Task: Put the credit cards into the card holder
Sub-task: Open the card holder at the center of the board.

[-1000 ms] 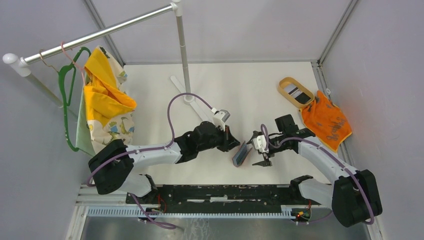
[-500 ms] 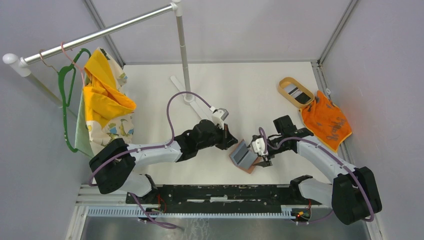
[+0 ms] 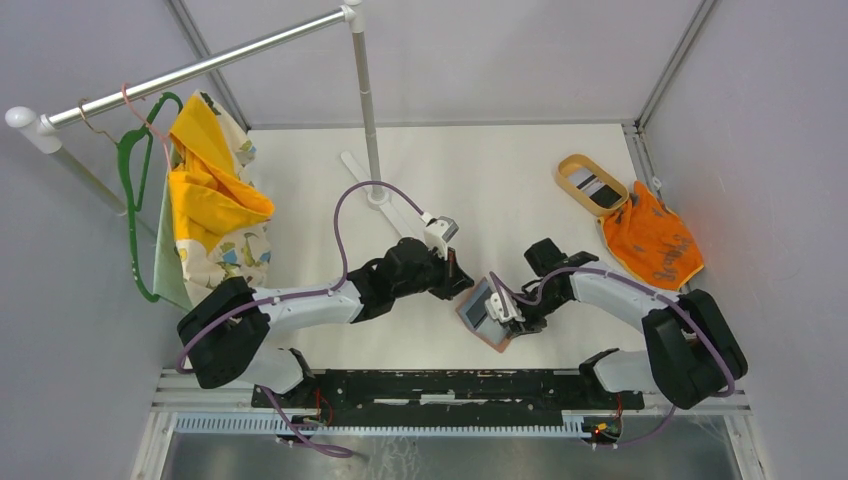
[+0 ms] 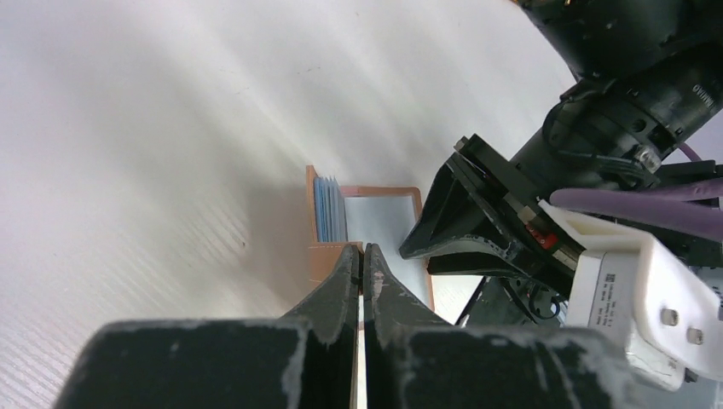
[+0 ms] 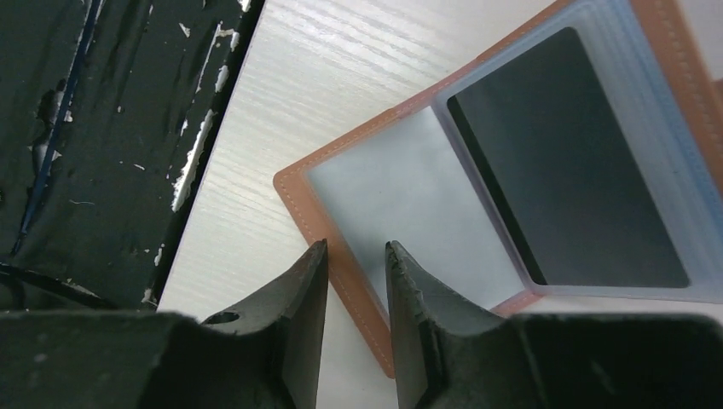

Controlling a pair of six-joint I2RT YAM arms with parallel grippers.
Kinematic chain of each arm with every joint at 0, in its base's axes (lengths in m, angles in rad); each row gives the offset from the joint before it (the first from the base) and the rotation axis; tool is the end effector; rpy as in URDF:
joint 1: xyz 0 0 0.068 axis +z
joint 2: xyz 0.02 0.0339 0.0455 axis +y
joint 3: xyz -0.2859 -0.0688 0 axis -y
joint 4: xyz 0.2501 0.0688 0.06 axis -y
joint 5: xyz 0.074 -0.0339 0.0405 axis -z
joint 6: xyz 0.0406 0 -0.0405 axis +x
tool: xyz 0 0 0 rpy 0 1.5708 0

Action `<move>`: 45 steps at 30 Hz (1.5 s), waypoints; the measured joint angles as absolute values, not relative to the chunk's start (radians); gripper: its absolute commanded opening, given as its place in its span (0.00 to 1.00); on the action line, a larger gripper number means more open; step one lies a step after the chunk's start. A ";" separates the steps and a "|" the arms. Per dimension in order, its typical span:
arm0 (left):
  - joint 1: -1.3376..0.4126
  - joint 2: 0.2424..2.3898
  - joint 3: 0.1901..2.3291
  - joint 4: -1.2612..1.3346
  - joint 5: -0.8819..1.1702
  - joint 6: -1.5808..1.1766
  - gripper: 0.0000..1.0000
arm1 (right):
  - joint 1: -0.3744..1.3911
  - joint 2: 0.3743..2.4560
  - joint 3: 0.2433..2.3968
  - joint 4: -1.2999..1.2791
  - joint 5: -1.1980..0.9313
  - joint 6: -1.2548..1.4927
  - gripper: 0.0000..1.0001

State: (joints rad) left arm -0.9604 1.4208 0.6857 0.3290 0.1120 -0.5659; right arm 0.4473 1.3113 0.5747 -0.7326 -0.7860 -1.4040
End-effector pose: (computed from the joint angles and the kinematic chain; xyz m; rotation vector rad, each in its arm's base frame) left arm 0.1729 -0.2550 0.2278 0.4980 2.0879 -1.0632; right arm 0.1522 0.1049 0.1641 -2.0736 1.4932 0.8804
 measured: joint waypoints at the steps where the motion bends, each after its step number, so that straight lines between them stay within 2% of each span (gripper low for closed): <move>1: -0.960 1.420 0.686 0.329 0.116 -0.566 0.02 | 0.451 1.325 0.591 -0.754 -0.783 -1.405 0.45; 3: -0.959 1.420 0.686 0.329 0.128 -0.566 0.02 | 0.451 1.326 0.626 -0.783 -0.788 -1.407 0.58; 5: -0.958 1.420 0.686 0.331 0.158 -0.566 0.02 | 0.450 1.309 0.656 -0.793 -0.804 -1.407 0.65; 11: -0.957 1.420 0.686 0.351 0.245 -0.565 0.02 | 0.405 1.196 0.671 -0.793 -0.855 -1.412 0.73; 16: -0.955 1.420 0.687 0.374 0.304 -0.565 0.02 | 0.382 1.100 0.617 -0.722 -0.888 -1.411 0.72; 24: -0.947 1.436 0.715 0.380 0.352 -0.565 0.02 | 0.385 1.093 0.521 -0.642 -0.876 -1.420 0.66; 30: -0.907 1.457 0.715 0.378 0.348 -0.564 0.02 | 0.391 1.076 0.473 -0.591 -0.834 -1.422 0.67; 37: -0.876 1.505 0.751 0.269 0.217 -0.534 0.02 | 0.395 1.068 0.466 -0.538 -0.833 -1.422 0.66; 45: -0.870 1.566 0.791 0.127 0.030 -0.514 0.02 | 0.443 1.073 0.416 -0.448 -0.797 -1.407 0.58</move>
State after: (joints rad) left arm -0.8703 1.5661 0.7906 0.1268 0.0296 -0.5140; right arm 0.4435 1.0733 0.4164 -0.4484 -0.7975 -1.4075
